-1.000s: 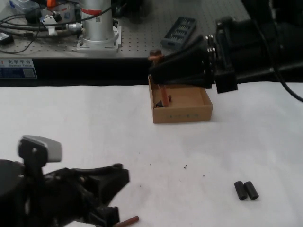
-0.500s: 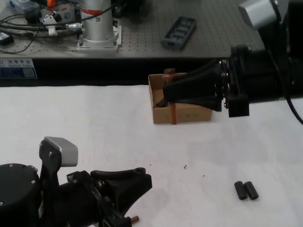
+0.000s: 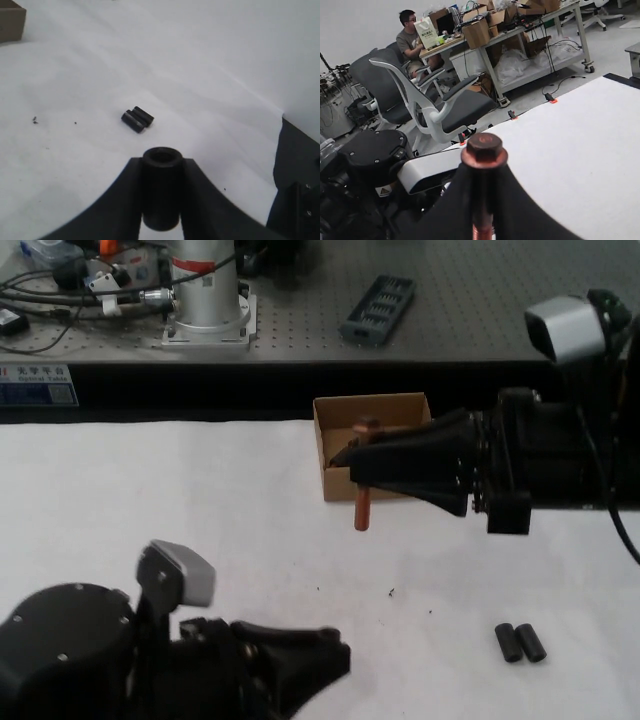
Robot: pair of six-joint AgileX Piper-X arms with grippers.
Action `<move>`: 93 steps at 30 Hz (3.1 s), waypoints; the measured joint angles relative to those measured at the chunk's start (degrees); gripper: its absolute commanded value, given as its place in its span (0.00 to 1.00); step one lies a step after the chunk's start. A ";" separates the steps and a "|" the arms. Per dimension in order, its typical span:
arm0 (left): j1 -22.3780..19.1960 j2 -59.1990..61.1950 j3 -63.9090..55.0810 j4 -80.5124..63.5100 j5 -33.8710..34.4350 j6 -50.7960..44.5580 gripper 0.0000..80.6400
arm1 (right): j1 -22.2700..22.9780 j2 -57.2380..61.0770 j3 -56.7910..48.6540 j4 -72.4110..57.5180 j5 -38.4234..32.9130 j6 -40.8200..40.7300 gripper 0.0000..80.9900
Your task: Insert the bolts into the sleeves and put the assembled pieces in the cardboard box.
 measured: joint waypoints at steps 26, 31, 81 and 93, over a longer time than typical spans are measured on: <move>-1.43 2.34 -3.92 3.85 1.22 9.02 0.14 | -3.09 0.00 5.96 -3.05 0.86 -0.04 0.05; -1.43 2.34 -3.92 3.85 3.11 9.92 0.14 | -3.09 0.00 8.55 -4.02 0.86 -0.04 0.05; -1.48 2.34 -6.52 5.19 6.40 6.41 0.14 | 0.58 -0.05 11.45 -5.65 -0.40 3.74 0.05; -1.56 2.34 -6.80 4.79 7.78 5.49 0.14 | 0.58 -0.05 13.30 -8.58 0.01 4.35 0.05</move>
